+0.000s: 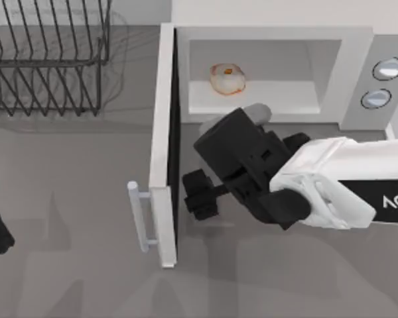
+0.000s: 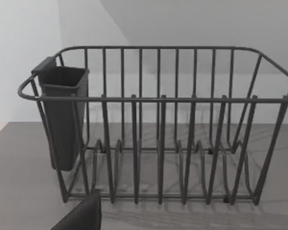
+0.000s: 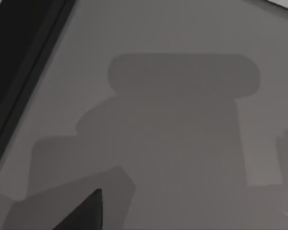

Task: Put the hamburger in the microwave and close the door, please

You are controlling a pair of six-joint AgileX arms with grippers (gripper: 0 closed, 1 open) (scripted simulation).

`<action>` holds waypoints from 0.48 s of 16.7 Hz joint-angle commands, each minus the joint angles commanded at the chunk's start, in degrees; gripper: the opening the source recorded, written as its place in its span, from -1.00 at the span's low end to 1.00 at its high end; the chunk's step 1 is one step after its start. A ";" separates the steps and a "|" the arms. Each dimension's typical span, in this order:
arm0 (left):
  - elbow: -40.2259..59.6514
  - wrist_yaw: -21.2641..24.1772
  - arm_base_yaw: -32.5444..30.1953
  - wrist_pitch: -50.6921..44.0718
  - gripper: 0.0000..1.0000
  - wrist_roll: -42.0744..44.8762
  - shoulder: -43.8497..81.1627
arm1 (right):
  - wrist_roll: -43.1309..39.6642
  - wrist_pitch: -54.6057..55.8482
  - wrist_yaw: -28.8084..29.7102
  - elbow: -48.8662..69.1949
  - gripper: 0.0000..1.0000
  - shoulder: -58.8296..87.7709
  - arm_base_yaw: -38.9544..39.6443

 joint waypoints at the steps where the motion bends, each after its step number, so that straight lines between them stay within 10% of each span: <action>1: 0.00 0.00 0.00 0.00 1.00 0.00 0.00 | 0.09 -0.83 0.52 0.93 1.00 -0.95 -0.02; 8: 0.00 0.00 0.00 0.00 1.00 0.00 0.00 | 0.53 -2.13 3.03 4.87 1.00 -4.88 0.04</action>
